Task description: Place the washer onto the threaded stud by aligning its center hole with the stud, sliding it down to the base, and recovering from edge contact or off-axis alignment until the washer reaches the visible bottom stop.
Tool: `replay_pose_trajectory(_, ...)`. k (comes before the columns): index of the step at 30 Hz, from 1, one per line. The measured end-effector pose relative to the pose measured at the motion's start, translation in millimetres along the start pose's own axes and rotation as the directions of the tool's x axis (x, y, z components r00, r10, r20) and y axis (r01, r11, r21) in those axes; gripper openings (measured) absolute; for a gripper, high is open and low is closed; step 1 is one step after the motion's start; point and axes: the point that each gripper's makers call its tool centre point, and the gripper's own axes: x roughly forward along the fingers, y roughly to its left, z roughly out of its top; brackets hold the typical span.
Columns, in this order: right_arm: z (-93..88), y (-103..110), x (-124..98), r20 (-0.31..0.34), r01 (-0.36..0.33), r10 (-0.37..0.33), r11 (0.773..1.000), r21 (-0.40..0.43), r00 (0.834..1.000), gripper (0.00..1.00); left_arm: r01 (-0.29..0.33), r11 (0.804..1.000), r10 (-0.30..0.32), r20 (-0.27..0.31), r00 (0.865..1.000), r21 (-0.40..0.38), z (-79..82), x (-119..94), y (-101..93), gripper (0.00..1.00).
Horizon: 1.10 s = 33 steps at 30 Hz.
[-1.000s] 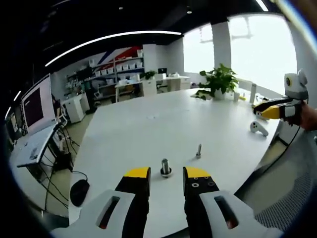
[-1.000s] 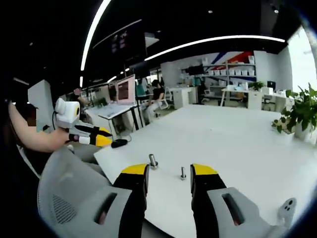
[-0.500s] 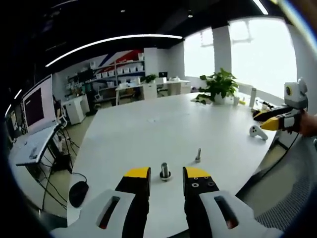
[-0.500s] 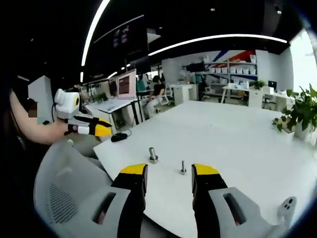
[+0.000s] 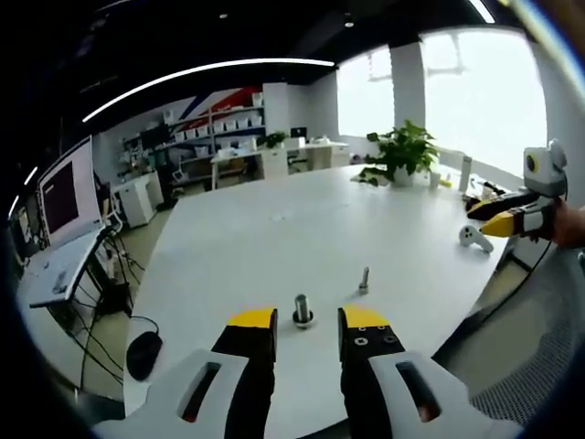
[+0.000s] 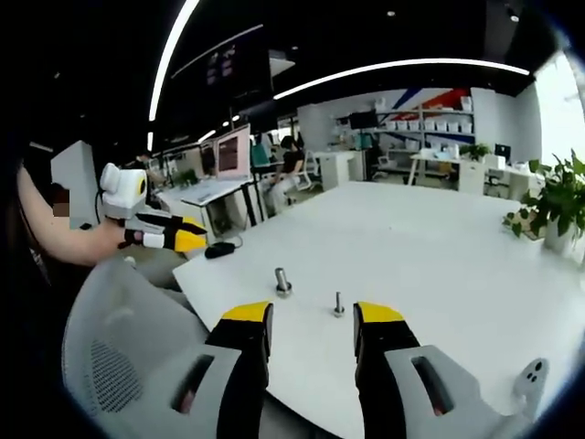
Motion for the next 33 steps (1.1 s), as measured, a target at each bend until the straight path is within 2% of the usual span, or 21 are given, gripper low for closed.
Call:
replay_pose_trajectory(7, 2.9, 0, -1, 0.012, 0.007, -0.006, 1.000, -0.028, 1.000, 0.37, -0.003, 1.000, 0.003, 0.019, 1.000, -0.010, 3.9, -1, 1.3, 0.26)
replay_pose_trajectory(11, 9.3, -3, -3, 0.041, 0.024, -0.023, 0.999, -0.029, 0.999, 0.38, -0.012, 1.000, 0.013, 0.058, 0.998, -0.024, 11.5, -5, 4.5, 0.27)
replay_pose_trajectory(15, 11.4, -3, -3, 0.053, 0.020, -0.019, 1.000, -0.021, 0.998, 0.39, -0.017, 0.999, 0.020, 0.073, 0.997, -0.041, 13.7, -5, 7.2, 0.28)
replay_pose_trajectory(22, 21.8, -5, -5, 0.125, 0.017, -0.017, 1.000, -0.002, 0.992, 0.42, -0.033, 0.998, 0.038, 0.115, 0.993, -0.050, 22.3, -9, 10.0, 0.30)
replay_pose_trajectory(25, 22.9, -5, -4, 0.129, 0.020, -0.020, 1.000, -0.002, 0.991, 0.47, -0.041, 0.997, 0.049, 0.137, 0.989, -0.062, 25.3, -10, 13.6, 0.32)
replay_pose_trajectory(28, 23.6, -4, -4, 0.133, 0.023, -0.021, 1.000, -0.019, 0.991, 0.47, -0.046, 0.997, 0.056, 0.150, 0.987, -0.070, 27.2, -12, 15.6, 0.32)
replay_pose_trajectory(31, 15.2, -6, -1, 0.081, 0.035, -0.033, 0.999, -0.022, 0.996, 0.47, -0.050, 0.996, 0.062, 0.167, 0.984, -0.077, 29.7, -13, 17.6, 0.33)
replay_pose_trajectory(33, 15.1, -6, 0, 0.082, 0.031, -0.028, 0.999, -0.034, 0.996, 0.47, -0.054, 0.995, 0.067, 0.166, 0.984, -0.081, 30.1, -12, 19.1, 0.34)
